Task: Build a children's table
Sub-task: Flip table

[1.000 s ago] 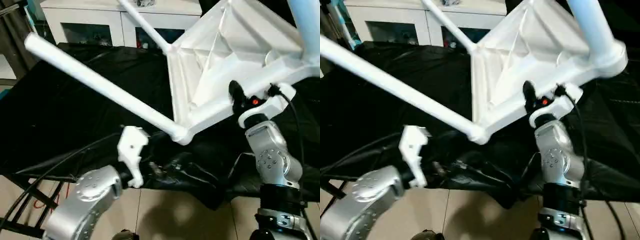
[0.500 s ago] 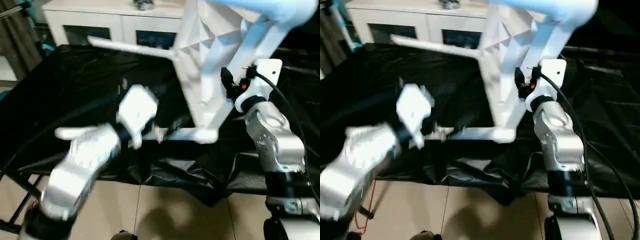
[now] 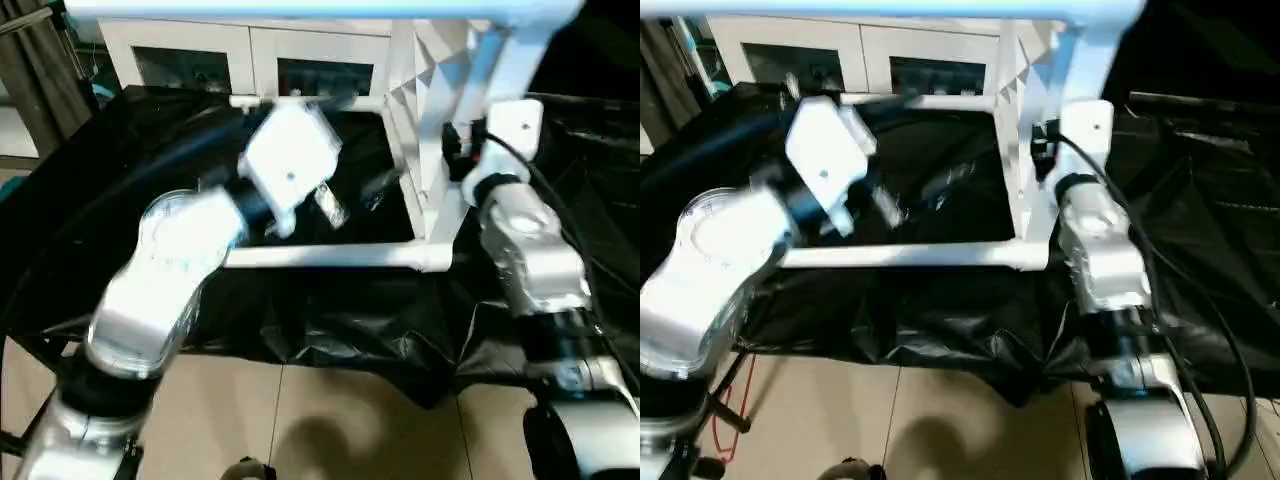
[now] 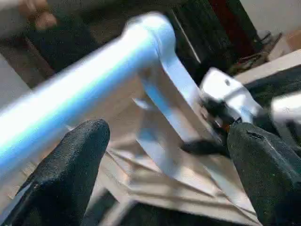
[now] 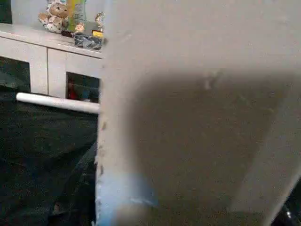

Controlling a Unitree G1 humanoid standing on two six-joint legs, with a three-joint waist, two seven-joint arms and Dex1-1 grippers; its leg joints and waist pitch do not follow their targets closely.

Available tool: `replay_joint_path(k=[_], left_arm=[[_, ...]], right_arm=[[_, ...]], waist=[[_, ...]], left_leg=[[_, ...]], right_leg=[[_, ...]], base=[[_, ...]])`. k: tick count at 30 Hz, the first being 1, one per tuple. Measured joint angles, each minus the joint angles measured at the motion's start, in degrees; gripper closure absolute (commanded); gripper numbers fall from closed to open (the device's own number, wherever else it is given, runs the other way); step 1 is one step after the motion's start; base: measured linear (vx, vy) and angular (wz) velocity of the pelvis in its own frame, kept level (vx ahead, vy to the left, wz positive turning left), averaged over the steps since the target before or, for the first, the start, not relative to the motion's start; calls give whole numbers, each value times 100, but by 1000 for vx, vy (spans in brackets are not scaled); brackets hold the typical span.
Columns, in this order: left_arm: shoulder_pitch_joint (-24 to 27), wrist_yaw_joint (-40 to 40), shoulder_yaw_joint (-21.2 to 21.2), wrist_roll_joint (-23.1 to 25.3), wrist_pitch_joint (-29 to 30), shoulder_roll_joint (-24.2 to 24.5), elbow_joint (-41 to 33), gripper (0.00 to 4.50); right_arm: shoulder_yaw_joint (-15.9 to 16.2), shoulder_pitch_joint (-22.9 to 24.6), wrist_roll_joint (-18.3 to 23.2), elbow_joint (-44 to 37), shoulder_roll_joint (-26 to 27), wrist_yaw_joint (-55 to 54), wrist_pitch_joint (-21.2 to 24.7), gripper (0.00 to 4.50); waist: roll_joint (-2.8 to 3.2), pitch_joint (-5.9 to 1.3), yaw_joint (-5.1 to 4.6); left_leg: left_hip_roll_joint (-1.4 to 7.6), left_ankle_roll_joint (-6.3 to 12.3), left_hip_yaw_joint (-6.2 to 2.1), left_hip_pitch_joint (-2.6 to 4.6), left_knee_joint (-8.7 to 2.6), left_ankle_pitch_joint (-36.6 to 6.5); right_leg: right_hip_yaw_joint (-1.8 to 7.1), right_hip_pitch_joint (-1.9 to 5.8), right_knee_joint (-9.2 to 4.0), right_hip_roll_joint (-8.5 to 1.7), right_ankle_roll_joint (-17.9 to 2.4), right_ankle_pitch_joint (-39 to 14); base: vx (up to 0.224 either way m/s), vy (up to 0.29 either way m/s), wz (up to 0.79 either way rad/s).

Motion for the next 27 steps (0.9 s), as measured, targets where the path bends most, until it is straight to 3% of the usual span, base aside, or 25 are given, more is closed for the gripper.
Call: replay_joint_path(k=[6,7,13,19,27], left_arm=[[-750,468,64,1003,-979,409,710,0],[-775,529,94,1090,-1083,443,772,0],[-1057,839,7,1946,-1717,990,1684,0],[-1424,1052,-74,2358,-2188,1080,2805,0],[-1929,1359,-198,2706,-2531,1008,3735,0]], right_arm=[[108,-314,-152,707,88,-66,-473,250],[101,-321,-180,745,106,-68,-523,215],[40,-265,-172,765,249,13,-774,170],[-84,26,63,425,256,347,-1070,116],[-140,692,265,-543,85,840,-1381,116]], waist=[[-1,0,-32],[-2,0,-32],[-5,1,-43],[-5,2,10],[9,9,28]], left_leg=[[11,-7,2,0,-3,4],[12,-7,2,0,-3,4],[13,-8,3,-9,1,5],[14,-5,4,-23,2,6],[15,-2,3,-33,5,8]], right_leg=[[-10,-35,31,0,-18,17],[-11,-36,31,0,-21,19],[-9,-55,30,0,-27,28],[-7,-67,24,1,-31,25],[-7,-74,23,3,-34,23]], base=[[0,0,0],[0,0,0],[0,0,0],[0,0,0],[0,0,0]])
